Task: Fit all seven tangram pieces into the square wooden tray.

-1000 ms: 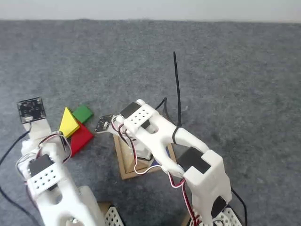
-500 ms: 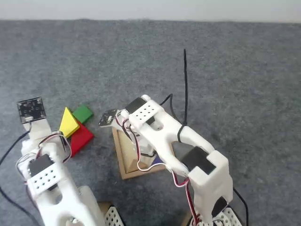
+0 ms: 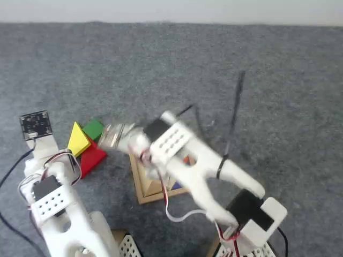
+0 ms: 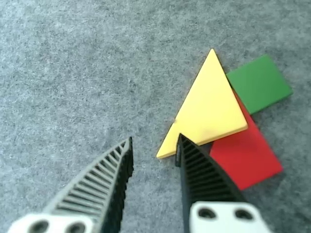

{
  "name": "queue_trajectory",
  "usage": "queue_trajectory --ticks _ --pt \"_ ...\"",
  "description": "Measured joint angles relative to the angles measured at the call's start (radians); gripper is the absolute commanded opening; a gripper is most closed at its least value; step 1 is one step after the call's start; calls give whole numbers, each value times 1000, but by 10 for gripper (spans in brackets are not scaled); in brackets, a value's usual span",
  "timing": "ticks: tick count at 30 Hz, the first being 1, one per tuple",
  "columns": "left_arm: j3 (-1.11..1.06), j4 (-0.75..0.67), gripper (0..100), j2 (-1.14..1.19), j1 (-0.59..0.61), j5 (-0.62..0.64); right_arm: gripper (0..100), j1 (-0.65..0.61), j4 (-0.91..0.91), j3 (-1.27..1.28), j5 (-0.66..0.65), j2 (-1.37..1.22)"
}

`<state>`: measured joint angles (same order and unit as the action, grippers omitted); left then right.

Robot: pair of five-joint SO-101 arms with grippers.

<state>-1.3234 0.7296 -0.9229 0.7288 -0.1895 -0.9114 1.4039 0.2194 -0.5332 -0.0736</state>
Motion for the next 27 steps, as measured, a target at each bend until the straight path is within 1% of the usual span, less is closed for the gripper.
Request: queue_trajectory --ticks 2,4,7,11,14,17,19,21,23,27 --pt "0 0 147 0 0 0 27 -12 -104 89 0 2" --pt "0 0 147 0 0 0 27 9 -189 110 0 0" --pt "0 -2 147 0 0 0 23 52 -244 110 2 -37" --pt "0 -15 146 0 0 0 22 69 -241 106 2 -72" --pt "0 -15 147 0 0 0 22 89 -178 75 0 -58" --pt "0 -15 148 0 -5 6 22 161 -101 71 6 32" --pt "2 -11 148 0 -35 8 22 232 -95 77 38 129" --pt "34 46 148 0 -83 8 22 305 -121 117 81 221" --pt "103 117 148 0 -129 8 22 362 -192 193 107 281" --pt "278 233 152 89 -233 69 23 387 -319 321 123 299"
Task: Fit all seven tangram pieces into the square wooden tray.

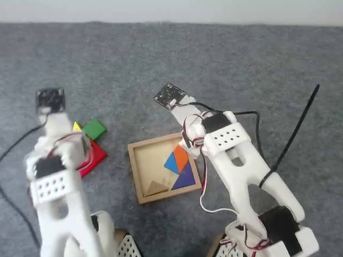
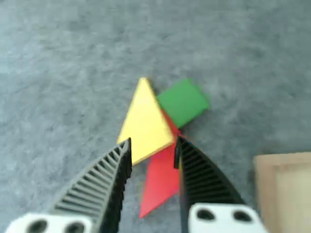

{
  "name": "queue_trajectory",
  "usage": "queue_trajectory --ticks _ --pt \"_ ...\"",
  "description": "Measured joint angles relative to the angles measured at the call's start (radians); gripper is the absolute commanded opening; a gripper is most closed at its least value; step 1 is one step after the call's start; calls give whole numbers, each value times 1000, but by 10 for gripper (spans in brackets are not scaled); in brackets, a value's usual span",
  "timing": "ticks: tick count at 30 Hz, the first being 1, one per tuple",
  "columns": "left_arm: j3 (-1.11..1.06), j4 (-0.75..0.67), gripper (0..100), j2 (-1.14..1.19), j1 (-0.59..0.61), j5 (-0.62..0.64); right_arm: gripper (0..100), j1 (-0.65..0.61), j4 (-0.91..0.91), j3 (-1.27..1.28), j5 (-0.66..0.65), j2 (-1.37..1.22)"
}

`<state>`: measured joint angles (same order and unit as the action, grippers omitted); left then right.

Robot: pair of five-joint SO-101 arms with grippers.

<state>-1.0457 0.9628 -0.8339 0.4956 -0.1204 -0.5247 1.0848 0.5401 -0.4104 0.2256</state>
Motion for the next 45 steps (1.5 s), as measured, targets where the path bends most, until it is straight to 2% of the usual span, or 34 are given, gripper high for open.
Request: queue_trajectory --ticks 3,6,9,19,26,35,45 --pt "117 38 196 138 -104 74 23 -6 -29 8 -2 0" --pt "227 41 216 310 -144 215 23 -2 -35 9 -2 0" --pt "351 41 218 500 -152 341 23 -6 -57 9 -2 -18" --pt "667 49 234 1026 -114 626 23 -3 -91 9 -17 -77" --pt "818 155 239 1175 -101 652 23 -6 -95 9 -28 -81" --pt "825 213 239 1194 5 632 23 -6 -95 9 -31 -83" --pt "813 224 232 1203 -98 611 23 -6 -95 9 -32 -83"
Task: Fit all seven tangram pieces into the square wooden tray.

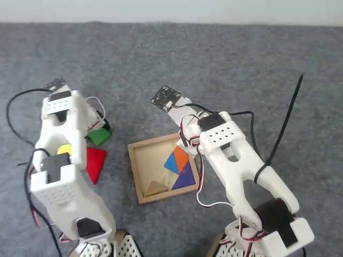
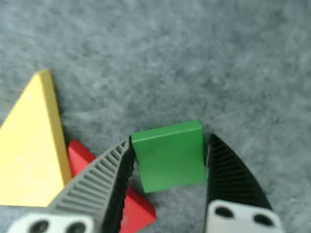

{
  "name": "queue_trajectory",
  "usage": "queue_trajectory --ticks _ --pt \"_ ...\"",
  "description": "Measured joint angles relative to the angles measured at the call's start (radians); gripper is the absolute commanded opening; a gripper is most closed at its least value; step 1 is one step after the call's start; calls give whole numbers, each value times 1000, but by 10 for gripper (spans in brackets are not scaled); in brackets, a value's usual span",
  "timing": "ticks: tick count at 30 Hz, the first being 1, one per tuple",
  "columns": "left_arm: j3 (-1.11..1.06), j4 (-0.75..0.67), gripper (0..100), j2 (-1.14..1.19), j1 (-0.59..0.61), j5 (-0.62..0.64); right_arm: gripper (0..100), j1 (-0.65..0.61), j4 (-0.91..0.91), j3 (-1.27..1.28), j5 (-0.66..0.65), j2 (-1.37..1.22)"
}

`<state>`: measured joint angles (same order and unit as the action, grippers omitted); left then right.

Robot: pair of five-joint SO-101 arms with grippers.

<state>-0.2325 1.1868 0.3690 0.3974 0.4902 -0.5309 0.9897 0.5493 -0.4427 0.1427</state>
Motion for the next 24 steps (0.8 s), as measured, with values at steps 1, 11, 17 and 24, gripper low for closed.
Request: queue_trajectory --ticks 1,11,17,24 --pt "-2 -2 222 0 -3 3 23 0 0 0 -2 0" --pt "2 0 145 -6 -17 17 23 0 0 0 -2 0" --pt "3 0 149 -6 -20 -14 23 0 0 0 -2 0" --pt "8 35 261 -6 -20 -71 23 0 0 0 -2 0"
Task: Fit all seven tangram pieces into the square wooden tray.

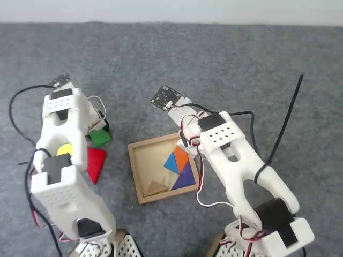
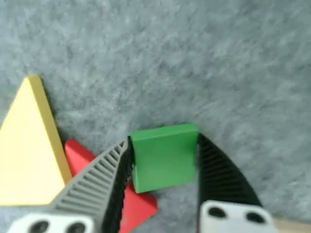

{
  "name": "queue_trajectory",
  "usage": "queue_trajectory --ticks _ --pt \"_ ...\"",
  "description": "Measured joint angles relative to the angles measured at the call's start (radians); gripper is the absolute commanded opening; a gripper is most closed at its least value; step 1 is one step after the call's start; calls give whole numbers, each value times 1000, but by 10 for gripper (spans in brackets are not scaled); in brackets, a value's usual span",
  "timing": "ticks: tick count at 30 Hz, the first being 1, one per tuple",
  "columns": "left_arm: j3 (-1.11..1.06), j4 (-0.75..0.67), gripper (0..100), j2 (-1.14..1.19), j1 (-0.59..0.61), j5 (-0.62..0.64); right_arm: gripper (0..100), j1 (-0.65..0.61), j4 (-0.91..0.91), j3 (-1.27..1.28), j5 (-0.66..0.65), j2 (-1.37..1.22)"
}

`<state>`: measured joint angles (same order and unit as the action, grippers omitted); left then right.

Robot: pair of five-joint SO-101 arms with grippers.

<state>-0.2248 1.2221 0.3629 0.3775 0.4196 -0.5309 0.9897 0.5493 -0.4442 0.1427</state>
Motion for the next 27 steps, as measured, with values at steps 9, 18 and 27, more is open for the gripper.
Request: queue_trajectory --ticks 9,18,27 --pt "86 138 246 112 -9 -5 23 0 0 0 0 0" --pt "160 189 137 161 -32 -6 23 0 0 0 0 0" --pt "160 189 135 161 -34 -6 23 0 0 0 0 0"
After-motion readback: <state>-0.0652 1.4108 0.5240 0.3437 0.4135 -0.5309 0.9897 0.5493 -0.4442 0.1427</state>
